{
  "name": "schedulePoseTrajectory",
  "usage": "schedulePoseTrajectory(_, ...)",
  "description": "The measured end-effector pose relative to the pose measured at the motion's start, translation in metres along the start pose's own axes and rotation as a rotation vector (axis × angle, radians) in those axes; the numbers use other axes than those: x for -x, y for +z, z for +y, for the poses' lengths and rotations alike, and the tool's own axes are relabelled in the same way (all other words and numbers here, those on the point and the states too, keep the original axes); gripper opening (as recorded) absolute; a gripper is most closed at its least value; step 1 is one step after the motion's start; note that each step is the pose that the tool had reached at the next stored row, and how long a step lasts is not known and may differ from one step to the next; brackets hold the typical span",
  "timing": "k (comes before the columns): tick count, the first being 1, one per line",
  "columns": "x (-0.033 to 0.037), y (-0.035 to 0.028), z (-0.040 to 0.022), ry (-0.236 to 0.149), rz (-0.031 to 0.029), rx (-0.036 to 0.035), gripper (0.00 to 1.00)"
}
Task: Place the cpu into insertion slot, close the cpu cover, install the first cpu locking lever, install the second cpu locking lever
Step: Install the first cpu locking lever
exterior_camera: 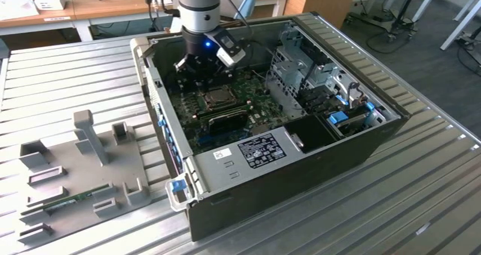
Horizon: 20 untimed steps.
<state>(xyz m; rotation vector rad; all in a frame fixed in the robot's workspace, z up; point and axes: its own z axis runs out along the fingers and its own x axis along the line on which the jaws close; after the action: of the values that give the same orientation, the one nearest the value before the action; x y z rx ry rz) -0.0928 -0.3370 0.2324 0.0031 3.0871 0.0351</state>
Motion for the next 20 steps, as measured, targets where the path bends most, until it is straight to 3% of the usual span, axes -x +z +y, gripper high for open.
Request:
schedulePoseTrajectory(7,-0.0121,-0.0007,-0.0001,0.0,-0.0046,0.0,0.11)
schedulePoseTrajectory(20,-0.0133,-0.0012,-0.0001,0.0,-0.0048,-0.0001,0.11)
